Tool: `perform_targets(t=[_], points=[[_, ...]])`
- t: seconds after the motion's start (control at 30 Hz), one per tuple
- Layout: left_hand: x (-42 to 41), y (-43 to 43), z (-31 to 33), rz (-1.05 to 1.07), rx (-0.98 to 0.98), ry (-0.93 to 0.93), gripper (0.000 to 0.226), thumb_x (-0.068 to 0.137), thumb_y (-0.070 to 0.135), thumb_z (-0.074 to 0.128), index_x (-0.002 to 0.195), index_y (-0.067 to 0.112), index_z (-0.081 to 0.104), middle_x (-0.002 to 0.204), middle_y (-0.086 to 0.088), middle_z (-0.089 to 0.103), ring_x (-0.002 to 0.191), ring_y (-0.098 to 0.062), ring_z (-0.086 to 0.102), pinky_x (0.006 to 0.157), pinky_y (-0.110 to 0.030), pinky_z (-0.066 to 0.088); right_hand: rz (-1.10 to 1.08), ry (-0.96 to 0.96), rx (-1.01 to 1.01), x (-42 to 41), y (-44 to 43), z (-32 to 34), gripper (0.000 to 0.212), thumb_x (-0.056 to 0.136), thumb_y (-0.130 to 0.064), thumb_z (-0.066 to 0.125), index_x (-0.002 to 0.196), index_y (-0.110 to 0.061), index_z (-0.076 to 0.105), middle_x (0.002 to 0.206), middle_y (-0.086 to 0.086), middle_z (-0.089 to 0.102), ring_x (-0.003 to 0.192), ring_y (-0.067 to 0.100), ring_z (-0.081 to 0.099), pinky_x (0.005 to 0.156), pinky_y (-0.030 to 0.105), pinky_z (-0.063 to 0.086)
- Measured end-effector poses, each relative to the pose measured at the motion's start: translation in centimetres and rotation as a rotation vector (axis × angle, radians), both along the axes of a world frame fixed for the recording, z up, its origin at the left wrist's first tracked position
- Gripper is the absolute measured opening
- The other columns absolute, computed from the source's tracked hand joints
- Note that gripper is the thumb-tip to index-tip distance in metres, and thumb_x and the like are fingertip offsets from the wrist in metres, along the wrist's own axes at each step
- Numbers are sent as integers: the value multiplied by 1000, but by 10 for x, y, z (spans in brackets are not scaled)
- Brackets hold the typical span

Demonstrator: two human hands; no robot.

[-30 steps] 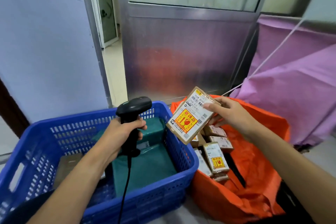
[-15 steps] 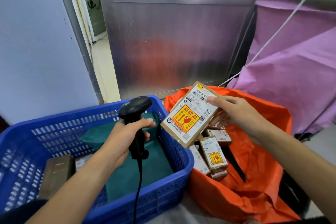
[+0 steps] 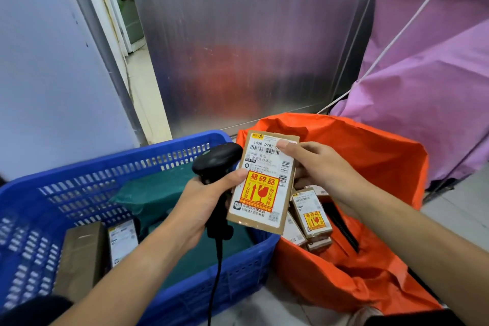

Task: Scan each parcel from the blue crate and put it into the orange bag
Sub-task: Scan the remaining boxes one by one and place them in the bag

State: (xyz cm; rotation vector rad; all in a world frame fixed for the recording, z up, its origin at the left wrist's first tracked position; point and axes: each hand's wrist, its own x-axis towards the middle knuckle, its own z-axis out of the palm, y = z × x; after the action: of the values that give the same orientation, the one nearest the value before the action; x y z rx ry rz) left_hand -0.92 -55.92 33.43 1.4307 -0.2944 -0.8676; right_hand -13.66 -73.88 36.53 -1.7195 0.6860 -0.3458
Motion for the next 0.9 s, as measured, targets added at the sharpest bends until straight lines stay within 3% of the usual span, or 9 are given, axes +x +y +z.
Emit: perform_targets(t=[0.07, 0.2, 0.3, 0.37, 0.47, 0.6, 0.73, 0.8, 0.9], points=[[1, -1, 2, 29, -26, 16, 35, 82, 32, 81, 108, 9, 77, 99, -13, 81, 83, -26, 79, 76, -38, 63, -3, -29, 140, 4, 7, -5, 57, 87, -57, 71, 128, -18, 63, 102, -1, 80, 95, 20, 77, 89, 42, 62], [2, 2, 5, 55, -42, 22, 44, 81, 35, 81, 115, 8, 76, 103, -13, 81, 95, -32, 78, 92, -50, 60, 122, -25, 285, 8, 28, -8, 31, 91, -34, 74, 119, -22, 68, 102, -2, 81, 94, 16, 78, 84, 34, 60], [-1, 5, 3, 70, -22, 16, 47, 77, 36, 84, 115, 9, 76, 103, -14, 81, 95, -37, 77, 95, -51, 59, 168, 22, 250, 9, 32, -10, 28, 89, -28, 77, 116, -24, 69, 103, -3, 80, 95, 15, 77, 88, 35, 60], [-3, 9, 1, 95, -16, 6, 48, 76, 43, 85, 110, 10, 78, 94, -12, 80, 75, -32, 71, 83, -42, 58, 159, 32, 192, 9, 30, -7, 29, 89, -28, 78, 117, -25, 70, 101, -6, 80, 94, 12, 77, 91, 36, 61], [-1, 13, 2, 150, -7, -26, 43, 81, 46, 81, 105, 12, 77, 87, -12, 77, 56, -19, 54, 68, -37, 47, 80, -1, 78, 9, 25, 1, 29, 89, -28, 79, 116, -27, 67, 93, -13, 80, 84, 5, 77, 71, 25, 62], [-3, 21, 9, 133, -62, -71, 46, 77, 47, 79, 103, 9, 75, 91, -11, 78, 63, -22, 56, 73, -39, 49, -11, -10, -9, 4, 10, 3, 31, 90, -29, 79, 117, -28, 65, 103, -7, 80, 86, 8, 77, 78, 32, 63], [-7, 28, 6, 27, -58, -93, 52, 80, 55, 73, 103, 8, 72, 85, -13, 75, 70, -25, 61, 73, -34, 54, -59, -30, -96, -5, -2, 8, 27, 91, -29, 77, 115, -31, 65, 101, -8, 78, 83, 5, 77, 65, 22, 60], [-10, 29, 6, -16, -81, -60, 54, 79, 56, 73, 103, 7, 71, 75, -12, 67, 66, -25, 58, 74, -39, 52, -82, -47, -115, -8, -7, 10, 24, 91, -29, 77, 111, -34, 64, 101, -10, 77, 82, 5, 77, 64, 23, 61], [-10, 30, 8, -43, -129, -5, 49, 83, 54, 72, 98, 7, 66, 64, -7, 49, 56, -22, 48, 62, -36, 47, -109, -46, -119, -10, -9, 11, 34, 90, -32, 77, 121, -31, 61, 101, -11, 76, 83, 7, 77, 65, 28, 63]])
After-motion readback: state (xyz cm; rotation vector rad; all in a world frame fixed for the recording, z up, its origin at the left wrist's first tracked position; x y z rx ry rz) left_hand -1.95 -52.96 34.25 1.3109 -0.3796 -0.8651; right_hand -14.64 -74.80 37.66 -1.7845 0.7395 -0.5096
